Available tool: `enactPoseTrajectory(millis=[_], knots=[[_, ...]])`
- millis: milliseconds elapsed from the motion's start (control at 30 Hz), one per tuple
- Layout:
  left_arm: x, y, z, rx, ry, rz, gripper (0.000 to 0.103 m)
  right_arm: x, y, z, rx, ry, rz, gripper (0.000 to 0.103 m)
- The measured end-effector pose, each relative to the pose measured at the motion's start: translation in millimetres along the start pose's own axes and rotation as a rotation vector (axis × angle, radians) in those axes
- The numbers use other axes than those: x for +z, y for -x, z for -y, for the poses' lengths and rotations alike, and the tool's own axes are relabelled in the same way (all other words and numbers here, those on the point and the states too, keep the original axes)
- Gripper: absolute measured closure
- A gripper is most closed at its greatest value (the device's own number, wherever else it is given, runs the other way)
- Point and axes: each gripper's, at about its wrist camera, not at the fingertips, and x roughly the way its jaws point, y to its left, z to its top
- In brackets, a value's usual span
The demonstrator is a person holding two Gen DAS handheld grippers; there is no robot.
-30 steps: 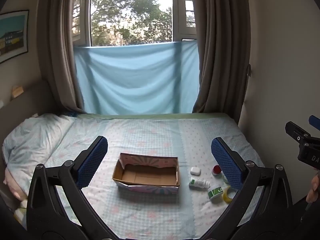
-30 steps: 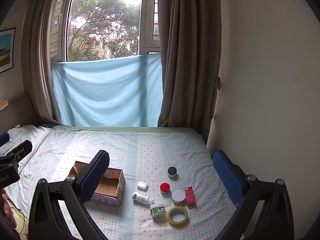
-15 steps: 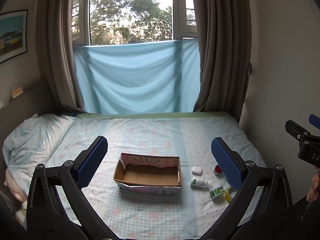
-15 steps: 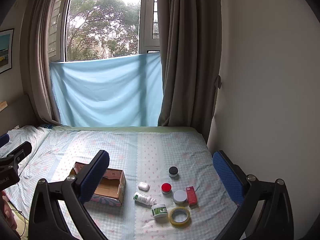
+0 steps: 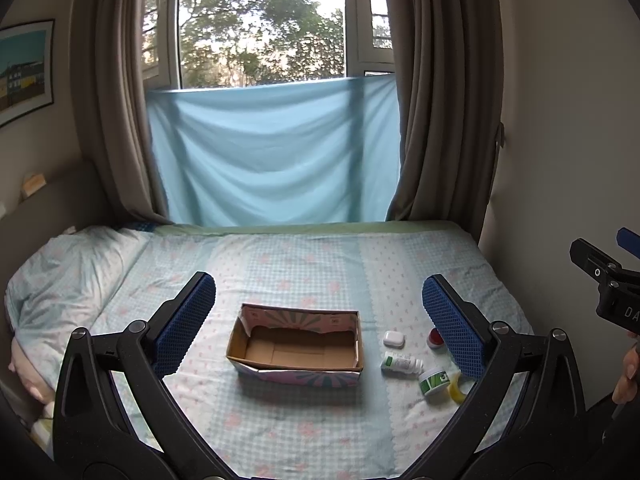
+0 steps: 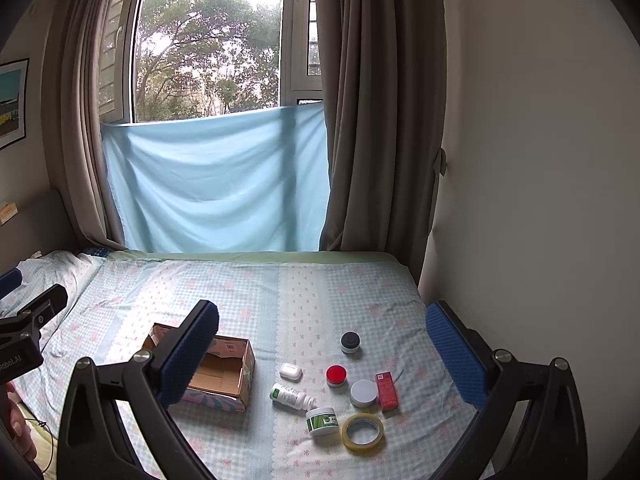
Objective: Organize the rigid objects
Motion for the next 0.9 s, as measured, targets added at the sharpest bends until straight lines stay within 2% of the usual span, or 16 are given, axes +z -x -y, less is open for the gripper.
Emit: enactPoseTrajectory(millis=[900], knots=[[0, 8, 7, -0.006, -0.001, 0.021, 0.000, -1, 3, 11, 0.032, 0.002, 0.026, 0.000]])
